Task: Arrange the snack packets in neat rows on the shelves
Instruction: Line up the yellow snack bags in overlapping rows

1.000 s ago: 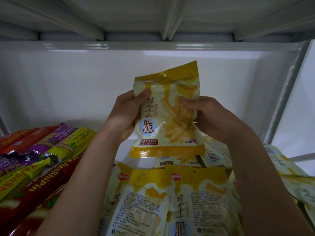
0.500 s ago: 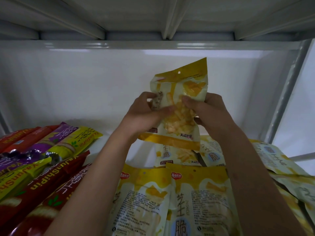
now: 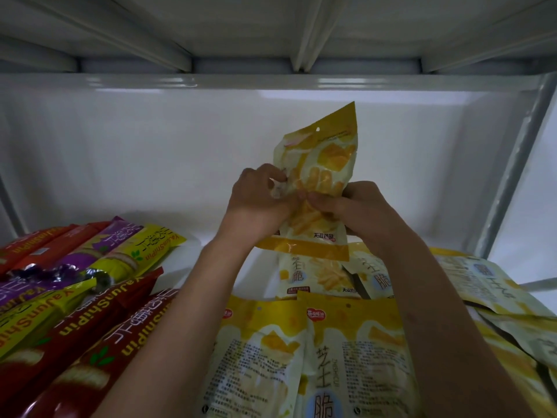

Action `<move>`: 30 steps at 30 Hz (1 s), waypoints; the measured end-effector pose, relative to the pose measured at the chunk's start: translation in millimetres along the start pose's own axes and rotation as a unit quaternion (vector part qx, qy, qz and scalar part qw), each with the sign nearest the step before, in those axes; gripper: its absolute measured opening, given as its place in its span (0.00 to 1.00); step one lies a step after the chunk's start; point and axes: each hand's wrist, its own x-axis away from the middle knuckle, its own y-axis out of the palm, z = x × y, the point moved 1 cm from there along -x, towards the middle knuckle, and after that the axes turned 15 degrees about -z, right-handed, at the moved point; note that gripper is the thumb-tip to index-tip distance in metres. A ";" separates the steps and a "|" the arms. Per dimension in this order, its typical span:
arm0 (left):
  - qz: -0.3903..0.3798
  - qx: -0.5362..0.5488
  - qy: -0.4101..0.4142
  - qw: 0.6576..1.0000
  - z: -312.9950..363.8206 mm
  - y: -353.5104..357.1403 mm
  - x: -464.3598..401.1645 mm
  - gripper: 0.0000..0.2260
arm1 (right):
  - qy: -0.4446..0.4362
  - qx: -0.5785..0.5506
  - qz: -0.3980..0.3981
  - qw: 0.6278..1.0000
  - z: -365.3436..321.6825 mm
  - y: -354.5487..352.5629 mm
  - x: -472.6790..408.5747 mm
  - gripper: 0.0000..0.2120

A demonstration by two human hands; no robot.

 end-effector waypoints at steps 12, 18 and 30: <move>-0.140 0.083 -0.009 0.987 4.2 2.6 4.3 0.19 | -0.046 -0.125 -0.117 0.984 -1.7 4.0 -3.3 0.13; -0.194 0.199 -0.016 0.961 4.2 4.7 4.7 0.18 | -0.004 -0.031 -0.007 0.999 12.4 2.8 -8.9 0.18; -0.199 0.346 -0.048 0.916 -12.1 -9.4 3.3 0.13 | -0.008 -0.144 -0.055 0.988 16.3 -13.0 -7.6 0.17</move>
